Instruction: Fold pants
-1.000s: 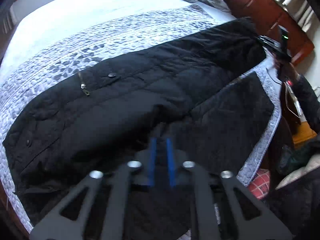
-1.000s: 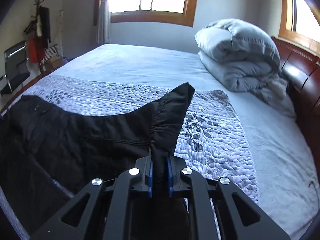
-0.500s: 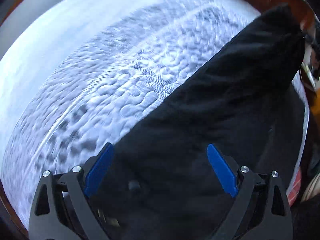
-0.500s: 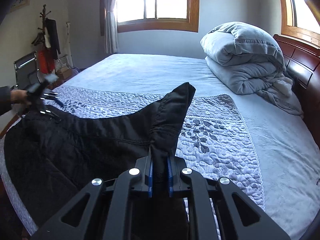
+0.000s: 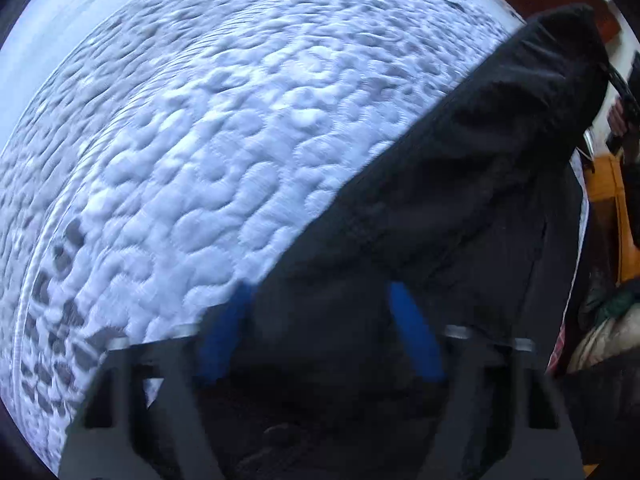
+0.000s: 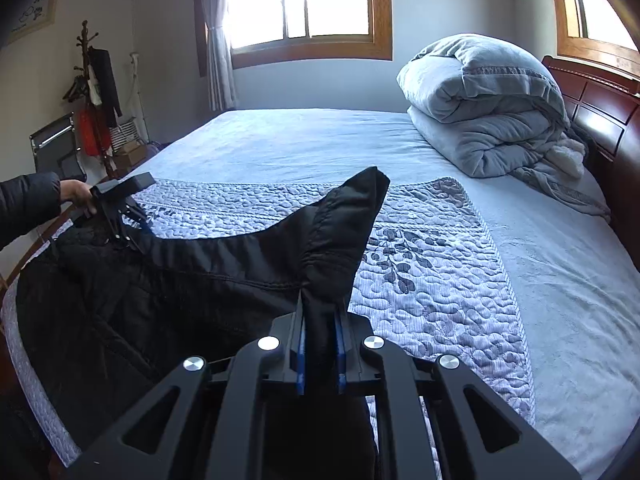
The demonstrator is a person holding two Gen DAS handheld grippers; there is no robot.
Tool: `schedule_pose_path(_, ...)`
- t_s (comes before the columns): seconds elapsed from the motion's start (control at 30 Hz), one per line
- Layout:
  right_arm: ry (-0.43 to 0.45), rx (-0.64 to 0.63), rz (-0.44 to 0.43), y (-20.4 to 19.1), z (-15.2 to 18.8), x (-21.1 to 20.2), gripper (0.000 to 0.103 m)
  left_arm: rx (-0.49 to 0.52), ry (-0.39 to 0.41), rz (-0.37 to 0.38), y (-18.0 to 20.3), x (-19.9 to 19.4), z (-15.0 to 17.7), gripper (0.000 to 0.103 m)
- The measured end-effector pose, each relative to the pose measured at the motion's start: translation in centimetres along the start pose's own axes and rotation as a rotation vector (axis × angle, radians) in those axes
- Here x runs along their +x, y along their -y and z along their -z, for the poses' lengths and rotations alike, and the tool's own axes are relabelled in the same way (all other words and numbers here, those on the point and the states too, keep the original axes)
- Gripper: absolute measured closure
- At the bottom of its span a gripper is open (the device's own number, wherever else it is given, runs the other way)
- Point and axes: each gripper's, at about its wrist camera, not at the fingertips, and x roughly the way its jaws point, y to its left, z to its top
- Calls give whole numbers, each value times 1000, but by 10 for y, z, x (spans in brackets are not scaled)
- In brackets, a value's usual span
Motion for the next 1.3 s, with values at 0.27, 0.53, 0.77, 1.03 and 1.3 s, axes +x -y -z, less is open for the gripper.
schedule_pose_path(0.27, 32, 41, -6, 3, 0, -5, 93, -30, 92, -52, 7, -24, 27, 94)
schedule_pose_path(0.53, 31, 62, 25, 10, 5, -8, 93, -9, 218, -122, 49, -58, 53, 98)
schedule_pose_path(0.77, 92, 97, 34, 10, 4, -21, 93, -21, 305, -157, 125, -94, 136, 98)
schedule_pose_path(1.03, 138, 133, 25, 1, 12, -43, 93, -110, 422, -133, 208, -100, 216, 98)
schedule_pose_path(1.3, 113, 197, 21, -7, 43, -59, 93, -200, 494, -88, 282, -82, 271, 98)
